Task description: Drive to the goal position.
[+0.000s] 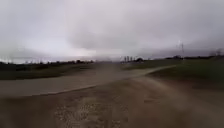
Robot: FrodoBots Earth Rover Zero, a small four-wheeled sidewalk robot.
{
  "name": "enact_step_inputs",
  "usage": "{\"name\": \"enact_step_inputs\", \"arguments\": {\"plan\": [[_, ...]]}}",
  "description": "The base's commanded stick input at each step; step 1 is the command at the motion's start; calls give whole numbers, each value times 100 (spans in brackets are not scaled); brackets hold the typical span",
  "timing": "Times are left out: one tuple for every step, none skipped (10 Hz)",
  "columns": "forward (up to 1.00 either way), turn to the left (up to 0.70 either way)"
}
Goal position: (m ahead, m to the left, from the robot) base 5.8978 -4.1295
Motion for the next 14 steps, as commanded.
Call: {"name": "enact_step_inputs", "arguments": {"plan": [[85,-12],[85,-33],[85,-33],[85,-33],[85,-33],[85,-33],[85,-33],[85,-33],[85,-33],[85,-33],[85,-33],[85,-33],[85,-26],[85,-18]]}}
